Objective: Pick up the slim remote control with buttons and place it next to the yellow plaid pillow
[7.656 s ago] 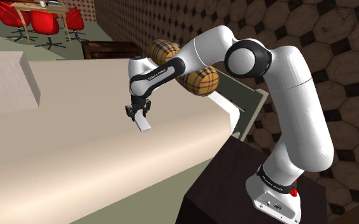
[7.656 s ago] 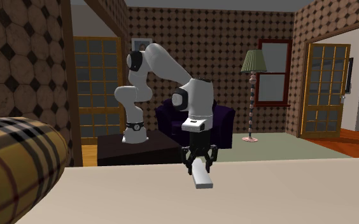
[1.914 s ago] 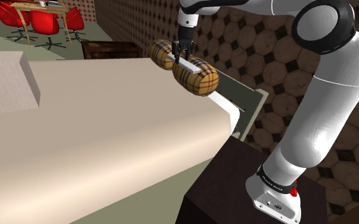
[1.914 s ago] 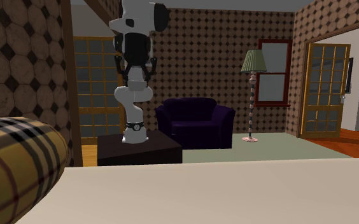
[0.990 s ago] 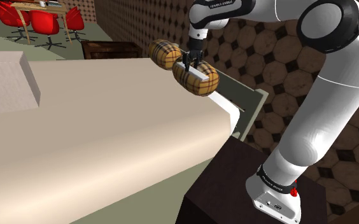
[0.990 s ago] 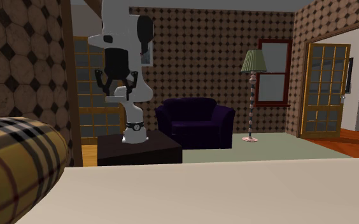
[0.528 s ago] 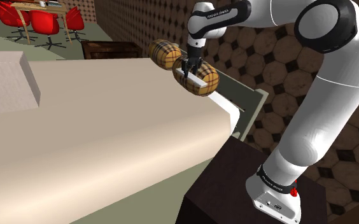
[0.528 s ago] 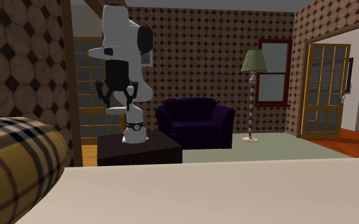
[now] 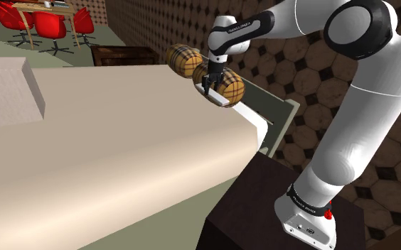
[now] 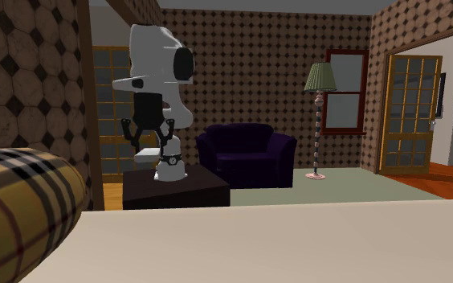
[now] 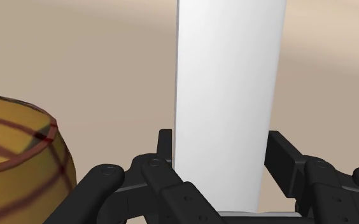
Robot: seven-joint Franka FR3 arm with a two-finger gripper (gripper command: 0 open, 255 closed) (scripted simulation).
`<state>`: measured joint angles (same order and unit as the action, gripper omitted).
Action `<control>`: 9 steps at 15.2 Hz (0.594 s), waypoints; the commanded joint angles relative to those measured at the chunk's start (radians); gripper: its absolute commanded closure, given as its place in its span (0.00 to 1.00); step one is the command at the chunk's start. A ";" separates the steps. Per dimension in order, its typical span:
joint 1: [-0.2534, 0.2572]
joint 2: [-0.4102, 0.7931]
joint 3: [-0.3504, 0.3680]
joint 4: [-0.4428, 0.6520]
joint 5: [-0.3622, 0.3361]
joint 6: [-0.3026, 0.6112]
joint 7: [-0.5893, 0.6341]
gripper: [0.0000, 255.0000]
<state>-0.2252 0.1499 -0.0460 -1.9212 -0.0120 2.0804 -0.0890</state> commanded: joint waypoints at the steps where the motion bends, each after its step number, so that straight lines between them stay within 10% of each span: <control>1: 0.000 0.012 0.000 -0.012 0.000 0.024 0.000 1.00; 9: -0.001 0.058 0.001 -0.063 0.002 0.122 0.000 1.00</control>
<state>-0.2269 0.1971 -0.0464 -1.9856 -0.0101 2.1922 -0.0909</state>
